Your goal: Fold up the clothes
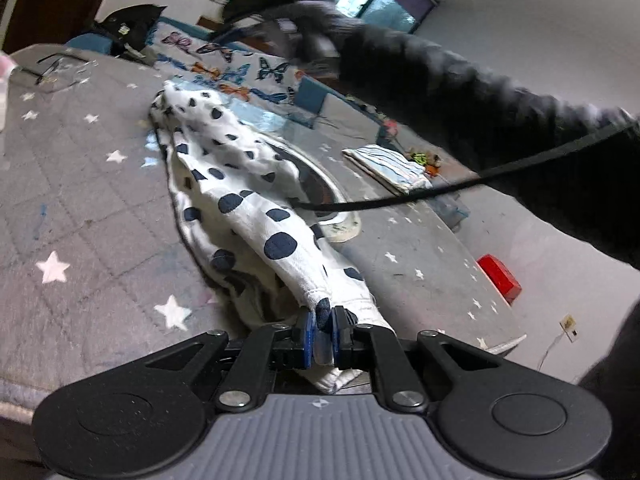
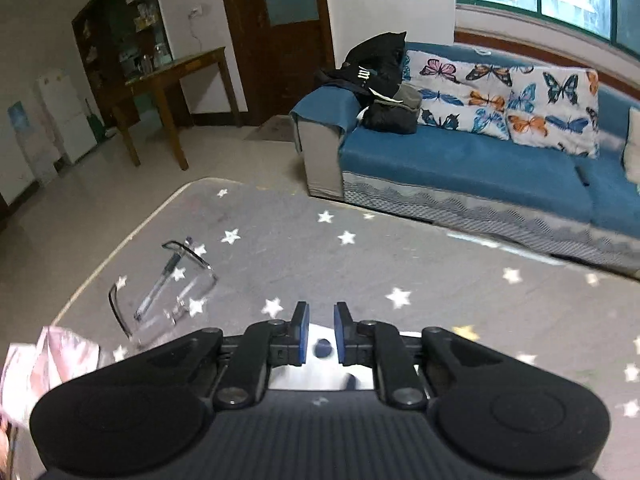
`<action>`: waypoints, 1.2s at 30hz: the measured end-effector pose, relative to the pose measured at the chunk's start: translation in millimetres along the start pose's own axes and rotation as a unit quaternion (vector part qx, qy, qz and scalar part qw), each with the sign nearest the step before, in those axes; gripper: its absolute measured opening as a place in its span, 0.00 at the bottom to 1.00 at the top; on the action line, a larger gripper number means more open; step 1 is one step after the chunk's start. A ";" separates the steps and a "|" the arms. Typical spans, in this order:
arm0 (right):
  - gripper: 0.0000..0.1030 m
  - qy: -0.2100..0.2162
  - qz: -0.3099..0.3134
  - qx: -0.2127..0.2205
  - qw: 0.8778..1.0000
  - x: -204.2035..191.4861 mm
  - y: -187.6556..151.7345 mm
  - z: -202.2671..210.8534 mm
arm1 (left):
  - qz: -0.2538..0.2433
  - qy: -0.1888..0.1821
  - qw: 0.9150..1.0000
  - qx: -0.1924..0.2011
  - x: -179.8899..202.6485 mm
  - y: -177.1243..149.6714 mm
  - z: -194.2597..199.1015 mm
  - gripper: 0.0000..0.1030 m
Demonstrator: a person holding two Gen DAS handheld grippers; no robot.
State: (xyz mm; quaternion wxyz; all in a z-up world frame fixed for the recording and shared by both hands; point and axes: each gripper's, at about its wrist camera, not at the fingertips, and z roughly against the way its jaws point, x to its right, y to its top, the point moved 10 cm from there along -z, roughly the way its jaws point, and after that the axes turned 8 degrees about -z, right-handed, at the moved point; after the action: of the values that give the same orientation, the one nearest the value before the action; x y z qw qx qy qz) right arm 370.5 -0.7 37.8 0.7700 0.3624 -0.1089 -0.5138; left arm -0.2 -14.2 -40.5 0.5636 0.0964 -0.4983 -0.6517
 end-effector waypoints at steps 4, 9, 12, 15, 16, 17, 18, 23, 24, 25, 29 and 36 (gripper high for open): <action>0.27 -0.022 0.036 -0.002 0.999 17.1 -10.8 32.5 | 0.025 0.002 1.000 0.001 -6.8 -2.8 0.8 0.10; 0.27 -0.046 0.070 -0.016 0.996 44.0 -35.8 66.8 | 0.021 0.010 1.000 -0.006 -5.1 -5.5 -1.3 0.11; 0.27 -0.052 0.090 -0.028 0.994 55.3 -61.3 84.0 | 0.021 0.015 1.000 -0.005 -3.4 -3.6 -1.4 0.11; 0.27 -0.047 0.111 -0.043 0.992 60.0 -90.4 99.5 | 0.028 0.011 1.000 0.002 0.4 3.9 0.0 0.11; 0.27 -0.042 0.121 -0.049 0.991 59.9 -104.7 105.9 | 0.027 0.007 1.000 0.004 3.5 6.9 0.1 0.12; 0.30 -0.037 0.132 -0.054 0.989 58.6 -120.0 112.5 | 0.020 0.010 1.000 0.004 6.1 8.7 -0.3 0.15; 0.32 -0.032 0.140 -0.058 0.988 57.5 -131.7 117.7 | 0.013 0.013 1.000 0.004 8.7 10.4 -0.7 0.15; 0.32 -0.003 0.188 -0.072 0.979 44.7 -206.1 158.2 | -0.003 0.030 0.999 -0.023 12.0 6.4 -9.6 0.28; 0.33 0.003 0.196 -0.074 0.978 41.8 -219.5 166.5 | 0.000 0.031 0.999 -0.029 11.0 4.0 -11.9 0.28; 0.34 0.011 0.202 -0.075 0.976 38.6 -232.6 174.8 | 0.003 0.034 0.999 -0.032 10.3 2.9 -13.7 0.29; 0.38 0.045 0.232 -0.074 0.969 23.1 -280.0 208.7 | 0.012 0.033 0.999 -0.028 12.1 6.0 -16.5 0.22; 0.59 0.065 0.329 -0.032 0.942 -9.7 -339.3 247.4 | 0.037 0.010 0.999 -0.008 23.8 31.4 -16.2 0.16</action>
State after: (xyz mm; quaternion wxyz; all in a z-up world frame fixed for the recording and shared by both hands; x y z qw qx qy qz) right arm -9.1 -173.7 -11.0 0.9125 0.3144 -0.1551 -0.2107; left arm 22.8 -38.6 -14.2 0.5931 0.0805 -0.4906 -0.6333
